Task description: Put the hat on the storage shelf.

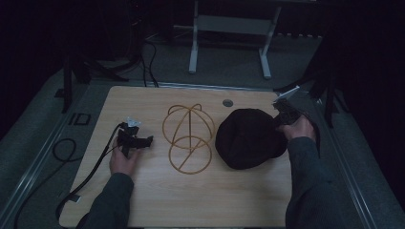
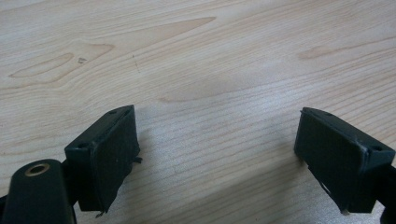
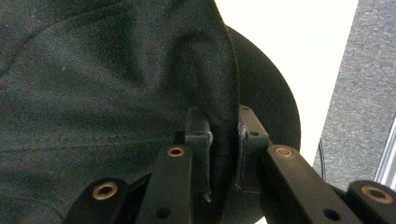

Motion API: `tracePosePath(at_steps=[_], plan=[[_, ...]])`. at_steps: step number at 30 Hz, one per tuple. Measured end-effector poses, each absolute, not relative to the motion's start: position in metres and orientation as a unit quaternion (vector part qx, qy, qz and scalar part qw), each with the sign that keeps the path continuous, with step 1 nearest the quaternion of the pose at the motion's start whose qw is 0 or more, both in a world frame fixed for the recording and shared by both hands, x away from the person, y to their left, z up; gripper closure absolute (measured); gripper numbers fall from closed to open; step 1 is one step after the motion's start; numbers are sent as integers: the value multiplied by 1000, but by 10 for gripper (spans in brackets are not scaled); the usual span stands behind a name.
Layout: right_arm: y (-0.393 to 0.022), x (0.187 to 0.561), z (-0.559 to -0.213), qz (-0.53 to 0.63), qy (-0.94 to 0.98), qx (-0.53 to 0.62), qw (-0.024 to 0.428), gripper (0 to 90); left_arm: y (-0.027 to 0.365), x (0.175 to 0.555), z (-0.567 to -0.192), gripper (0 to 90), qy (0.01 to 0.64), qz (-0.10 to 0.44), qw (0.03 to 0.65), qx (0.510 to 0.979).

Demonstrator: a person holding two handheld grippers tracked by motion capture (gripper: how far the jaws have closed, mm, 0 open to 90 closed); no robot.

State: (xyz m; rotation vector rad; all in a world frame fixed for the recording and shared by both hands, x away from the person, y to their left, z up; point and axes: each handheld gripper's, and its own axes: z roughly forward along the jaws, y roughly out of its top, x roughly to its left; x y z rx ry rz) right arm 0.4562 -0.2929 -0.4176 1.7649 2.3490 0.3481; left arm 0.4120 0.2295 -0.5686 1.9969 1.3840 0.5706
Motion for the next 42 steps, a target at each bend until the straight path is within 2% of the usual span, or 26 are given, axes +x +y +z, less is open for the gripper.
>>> tracePosePath(at_steps=[19, 42], plan=[[-295, 446, -396, 152, 799, 579, 61, 788, 229, 412, -569, 131, 526, 217, 318, 758], [-301, 440, -368, 178, 795, 578, 51, 787, 230, 412, -568, 132, 526, 217, 317, 759]])
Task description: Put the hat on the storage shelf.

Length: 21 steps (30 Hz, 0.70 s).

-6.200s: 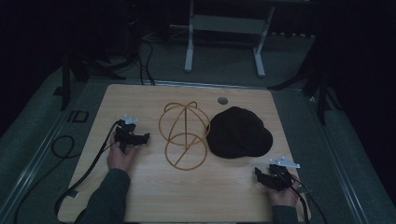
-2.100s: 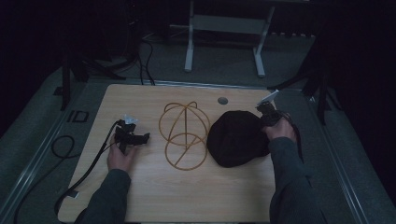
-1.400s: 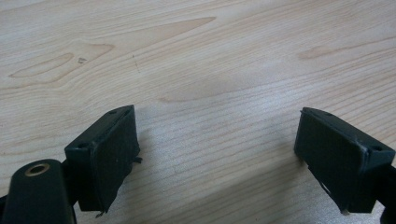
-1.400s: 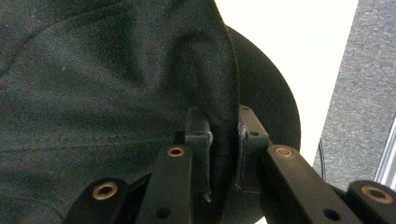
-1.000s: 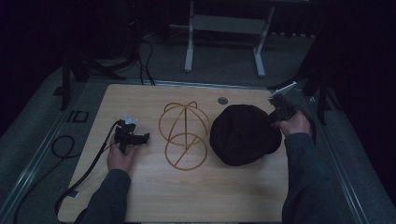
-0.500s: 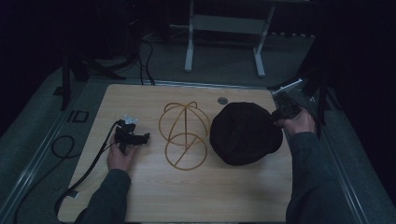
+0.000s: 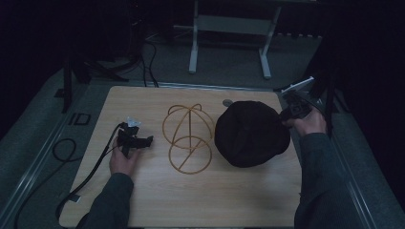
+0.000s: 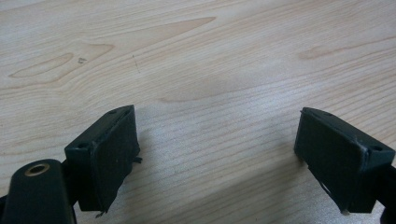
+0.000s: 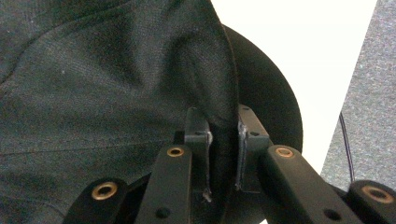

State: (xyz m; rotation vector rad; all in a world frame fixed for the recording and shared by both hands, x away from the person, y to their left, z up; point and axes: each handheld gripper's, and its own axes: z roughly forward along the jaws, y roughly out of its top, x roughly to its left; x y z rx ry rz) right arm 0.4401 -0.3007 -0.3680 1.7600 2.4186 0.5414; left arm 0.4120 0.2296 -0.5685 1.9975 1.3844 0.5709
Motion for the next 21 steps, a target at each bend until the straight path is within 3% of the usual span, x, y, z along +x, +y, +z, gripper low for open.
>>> tracePosePath(at_steps=[21], plan=[[-306, 435, -331, 191, 798, 569, 56, 787, 230, 412, -568, 132, 526, 217, 317, 759]])
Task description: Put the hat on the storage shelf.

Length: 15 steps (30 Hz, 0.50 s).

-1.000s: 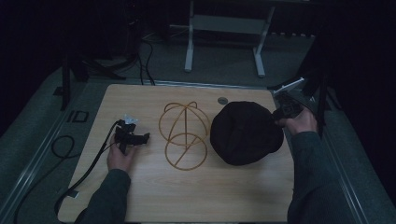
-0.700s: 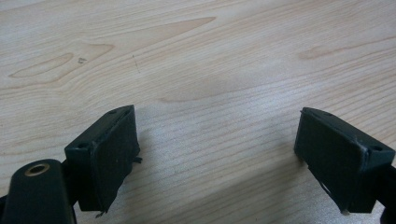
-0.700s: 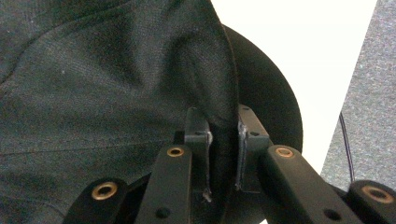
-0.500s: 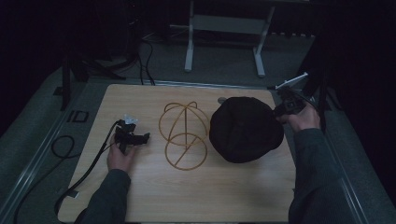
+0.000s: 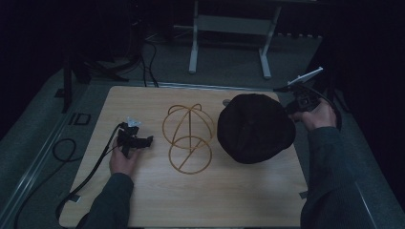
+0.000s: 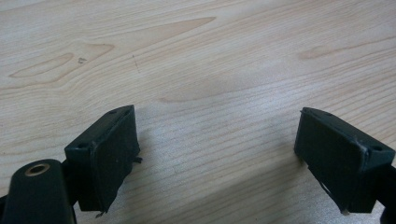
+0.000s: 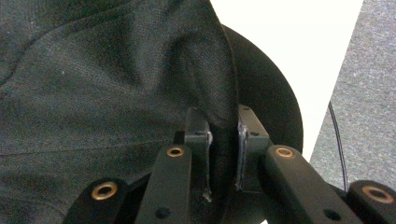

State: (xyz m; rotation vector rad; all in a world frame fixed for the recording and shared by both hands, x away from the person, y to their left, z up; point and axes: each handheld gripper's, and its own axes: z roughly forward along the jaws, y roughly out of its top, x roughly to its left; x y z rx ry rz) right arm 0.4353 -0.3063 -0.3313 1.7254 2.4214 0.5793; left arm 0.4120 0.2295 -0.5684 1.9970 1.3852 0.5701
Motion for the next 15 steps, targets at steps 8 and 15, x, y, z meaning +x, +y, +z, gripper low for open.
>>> tracePosePath(at_steps=[8, 15], plan=[[-306, 433, -319, 201, 799, 564, 55, 787, 230, 412, -568, 132, 526, 217, 317, 759], [-305, 433, -312, 206, 800, 561, 52, 787, 230, 412, -568, 132, 526, 217, 317, 759]])
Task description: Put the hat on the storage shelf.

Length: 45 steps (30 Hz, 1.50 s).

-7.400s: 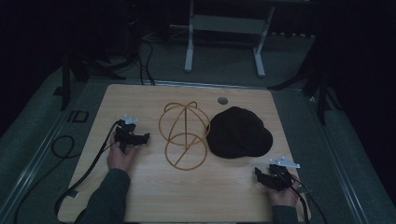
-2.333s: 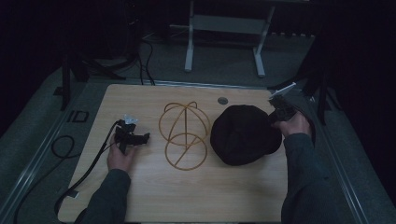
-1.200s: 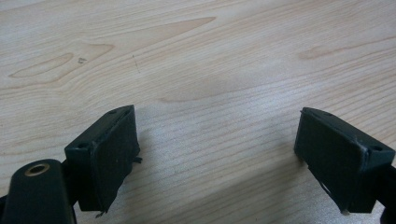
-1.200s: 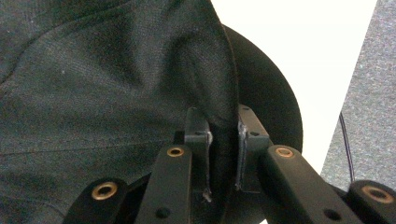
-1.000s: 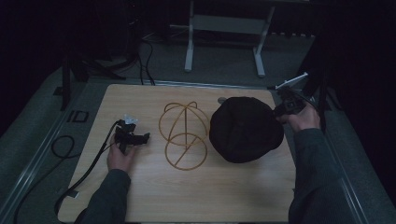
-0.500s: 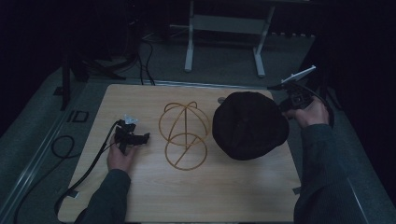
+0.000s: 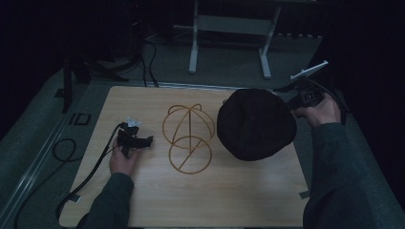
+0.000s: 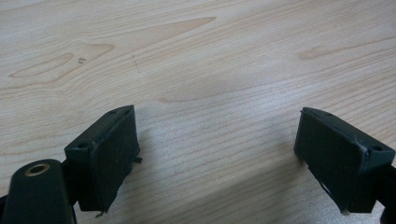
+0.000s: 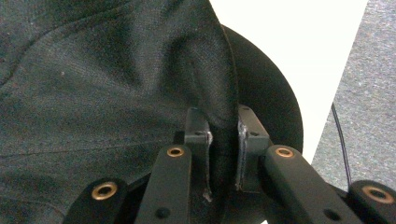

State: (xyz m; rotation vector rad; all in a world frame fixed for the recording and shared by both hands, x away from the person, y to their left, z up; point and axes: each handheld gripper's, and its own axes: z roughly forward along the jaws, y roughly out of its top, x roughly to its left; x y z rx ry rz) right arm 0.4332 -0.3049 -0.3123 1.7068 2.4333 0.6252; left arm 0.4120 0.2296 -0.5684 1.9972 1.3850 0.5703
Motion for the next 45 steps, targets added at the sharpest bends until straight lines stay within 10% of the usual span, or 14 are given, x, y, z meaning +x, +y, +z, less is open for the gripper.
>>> tracePosePath(at_steps=[45], plan=[[-286, 435, -288, 264, 804, 533, 12, 787, 230, 412, -568, 132, 526, 217, 317, 759]])
